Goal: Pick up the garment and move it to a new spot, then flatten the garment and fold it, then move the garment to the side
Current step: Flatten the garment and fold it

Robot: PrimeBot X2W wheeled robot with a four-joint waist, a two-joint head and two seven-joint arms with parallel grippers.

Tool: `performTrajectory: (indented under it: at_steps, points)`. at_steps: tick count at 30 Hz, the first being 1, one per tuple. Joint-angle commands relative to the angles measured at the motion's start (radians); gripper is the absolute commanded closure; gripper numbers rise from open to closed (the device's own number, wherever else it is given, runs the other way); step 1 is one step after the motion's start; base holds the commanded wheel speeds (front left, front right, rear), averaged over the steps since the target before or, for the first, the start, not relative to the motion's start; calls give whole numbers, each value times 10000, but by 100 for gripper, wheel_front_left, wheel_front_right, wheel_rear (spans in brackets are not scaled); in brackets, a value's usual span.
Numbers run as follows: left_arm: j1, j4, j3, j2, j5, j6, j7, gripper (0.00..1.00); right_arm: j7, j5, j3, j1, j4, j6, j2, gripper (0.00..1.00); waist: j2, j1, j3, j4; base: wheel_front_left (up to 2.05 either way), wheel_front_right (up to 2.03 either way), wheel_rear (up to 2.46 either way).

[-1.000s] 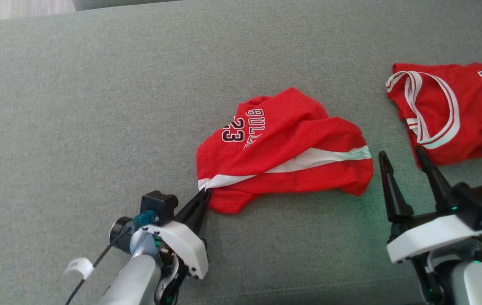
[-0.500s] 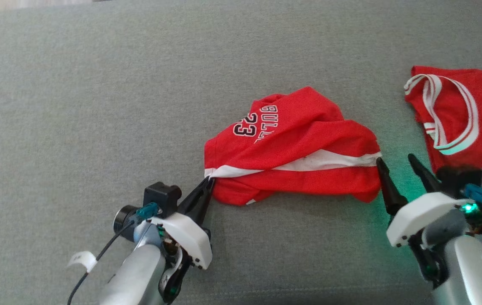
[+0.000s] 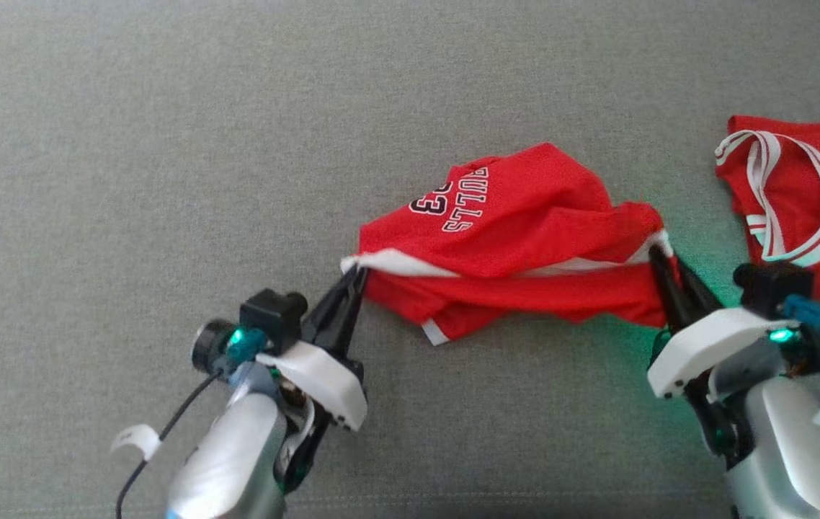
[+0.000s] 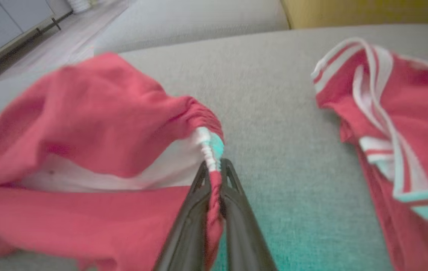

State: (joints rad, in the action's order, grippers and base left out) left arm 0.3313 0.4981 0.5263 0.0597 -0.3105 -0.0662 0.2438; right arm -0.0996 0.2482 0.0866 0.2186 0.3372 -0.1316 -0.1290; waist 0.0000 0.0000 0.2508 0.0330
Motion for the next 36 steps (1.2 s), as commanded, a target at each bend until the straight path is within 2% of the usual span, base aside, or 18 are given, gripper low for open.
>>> performTrajectory:
  at_steps: [1,7,8,10,15,20,29,36]
  points:
    - [355,-402,-391,118,69,79,130,100,127,70,168,190,-440,9,-115,100,0,0,-40,-19,0,0,0]
    - [293,-2907,-1021,612,610,564,174,100,-113,206,-31,11,-2385,9,-245,100,0,0,-424,-162,0,0,0]
    - [362,-3761,-1186,795,808,637,176,100,-441,341,-161,16,-3133,9,-283,100,0,0,-611,-173,0,0,0]
    - [534,-4454,-1332,973,959,678,177,100,-840,681,-239,100,-3880,9,-242,100,0,0,-792,-180,0,0,0]
    - [1469,-5610,-1672,1360,1246,719,121,100,-1990,1534,-401,628,-5565,9,-246,100,0,0,-1273,-160,0,0,0]
    - [2566,-6417,-1870,1499,1422,732,-172,100,-2739,2304,-838,1327,-6823,9,-160,100,0,0,-1780,-140,0,0,0]
    - [3064,-6873,-2026,1560,1185,761,-822,100,-3548,2599,-1481,1677,-7436,9,240,100,0,0,-2158,-209,0,0,0]
    - [3413,-6067,-2099,1406,597,521,-844,100,-3672,2725,-1639,2060,-6972,9,501,100,0,0,-1711,-193,0,0,0]
